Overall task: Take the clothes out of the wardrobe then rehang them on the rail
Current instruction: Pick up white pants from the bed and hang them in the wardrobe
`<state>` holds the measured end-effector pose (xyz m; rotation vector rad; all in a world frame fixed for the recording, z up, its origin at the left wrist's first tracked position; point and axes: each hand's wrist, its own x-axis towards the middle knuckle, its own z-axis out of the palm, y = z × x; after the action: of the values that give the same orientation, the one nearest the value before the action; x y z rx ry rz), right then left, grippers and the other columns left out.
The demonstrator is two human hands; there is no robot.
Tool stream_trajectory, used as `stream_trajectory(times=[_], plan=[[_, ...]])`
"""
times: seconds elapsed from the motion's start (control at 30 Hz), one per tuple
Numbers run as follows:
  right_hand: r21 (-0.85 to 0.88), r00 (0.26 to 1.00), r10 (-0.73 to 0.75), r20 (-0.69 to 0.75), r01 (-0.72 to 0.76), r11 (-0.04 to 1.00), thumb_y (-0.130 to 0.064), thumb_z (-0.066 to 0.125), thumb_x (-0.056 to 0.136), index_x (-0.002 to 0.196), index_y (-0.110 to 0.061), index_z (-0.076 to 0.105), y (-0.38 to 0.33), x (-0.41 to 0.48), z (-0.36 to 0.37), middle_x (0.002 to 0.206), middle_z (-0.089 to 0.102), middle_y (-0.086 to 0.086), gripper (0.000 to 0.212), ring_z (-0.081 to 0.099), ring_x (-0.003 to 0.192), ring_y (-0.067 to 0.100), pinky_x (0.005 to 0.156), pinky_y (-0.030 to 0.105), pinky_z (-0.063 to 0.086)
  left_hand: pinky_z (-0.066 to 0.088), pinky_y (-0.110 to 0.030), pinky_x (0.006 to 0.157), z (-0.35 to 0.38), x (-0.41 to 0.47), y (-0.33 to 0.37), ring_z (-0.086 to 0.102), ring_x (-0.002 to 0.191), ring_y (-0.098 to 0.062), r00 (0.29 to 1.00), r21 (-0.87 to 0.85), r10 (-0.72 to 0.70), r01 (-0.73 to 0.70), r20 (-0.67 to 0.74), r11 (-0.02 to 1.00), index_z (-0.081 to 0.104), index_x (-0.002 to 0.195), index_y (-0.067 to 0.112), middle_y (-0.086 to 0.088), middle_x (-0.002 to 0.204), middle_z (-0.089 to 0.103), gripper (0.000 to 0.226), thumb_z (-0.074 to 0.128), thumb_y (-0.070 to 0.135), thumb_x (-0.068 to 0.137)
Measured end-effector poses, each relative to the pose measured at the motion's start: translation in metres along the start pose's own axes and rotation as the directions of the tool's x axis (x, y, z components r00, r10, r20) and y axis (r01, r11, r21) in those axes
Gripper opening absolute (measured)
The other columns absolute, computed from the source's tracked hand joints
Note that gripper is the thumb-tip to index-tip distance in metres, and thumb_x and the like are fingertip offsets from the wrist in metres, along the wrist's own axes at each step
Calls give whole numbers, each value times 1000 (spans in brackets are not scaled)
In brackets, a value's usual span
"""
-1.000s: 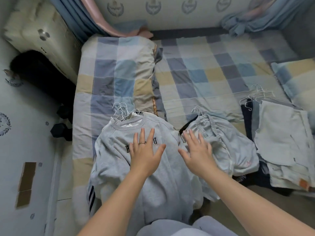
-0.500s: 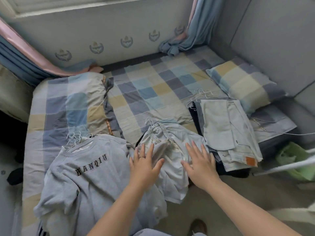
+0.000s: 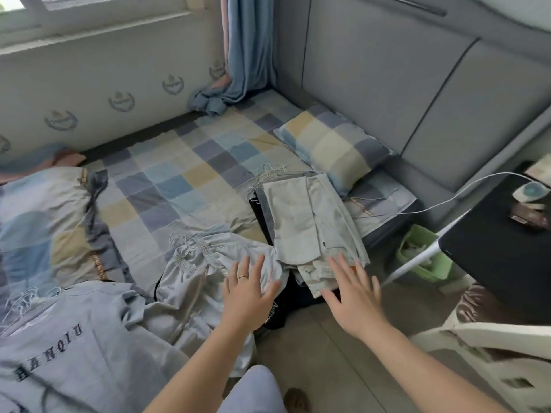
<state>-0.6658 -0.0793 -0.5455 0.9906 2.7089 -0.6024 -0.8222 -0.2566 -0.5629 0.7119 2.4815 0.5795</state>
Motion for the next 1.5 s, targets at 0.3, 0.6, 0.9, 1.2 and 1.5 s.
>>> stream_trajectory(times=[0.3, 0.6, 0.9, 1.2, 1.5], plan=[[-53, 999, 26, 19, -25, 998, -58, 31, 98, 155, -41, -3, 43, 93, -42, 162, -14, -19, 68, -15, 150, 16, 119, 53, -5, -1, -48, 121, 14, 101, 49, -11, 153, -20, 999, 28, 31, -32, 33, 999, 8, 156, 44, 6, 167, 0, 70, 31, 69, 95], [-145, 993, 28, 112, -11, 989, -58, 26, 99, 154, -40, -7, 48, 215, -80, 161, -19, -19, 67, -18, 149, 16, 119, 52, -7, -5, -48, 121, 14, 209, 77, -15, 152, -20, 997, 24, 10, -12, 81, 1000, 1, 156, 45, 5, 167, -3, 72, 26, 72, 94], [-155, 967, -52, 248, 92, 984, -57, 25, 99, 153, -42, -8, 71, 349, -78, 161, -19, -18, 65, -18, 149, 16, 118, 53, -5, -2, -48, 122, 27, 308, 90, -11, 152, -19, 983, -46, -153, 158, 97, 986, 8, 156, 43, 6, 167, 2, 71, 34, 68, 95], [-209, 918, -78, 390, 170, 963, -57, 28, 99, 154, -39, -1, 143, 563, -8, 163, -10, -15, 65, -7, 151, 19, 120, 50, 4, 18, -43, 121, 107, 472, 60, 15, 151, -21, 901, -205, -427, 434, 83, 877, 19, 158, 27, 2, 164, 21, 72, 48, 53, 98], [-195, 938, -104, 330, 175, 965, -53, 37, 98, 155, -33, 8, 184, 754, 78, 165, 2, -6, 67, 6, 150, 23, 117, 50, 20, 29, -38, 116, 174, 635, -5, 32, 145, -21, 814, -425, -578, 506, -50, 750, 26, 155, 21, 2, 157, 34, 72, 58, 45, 96]])
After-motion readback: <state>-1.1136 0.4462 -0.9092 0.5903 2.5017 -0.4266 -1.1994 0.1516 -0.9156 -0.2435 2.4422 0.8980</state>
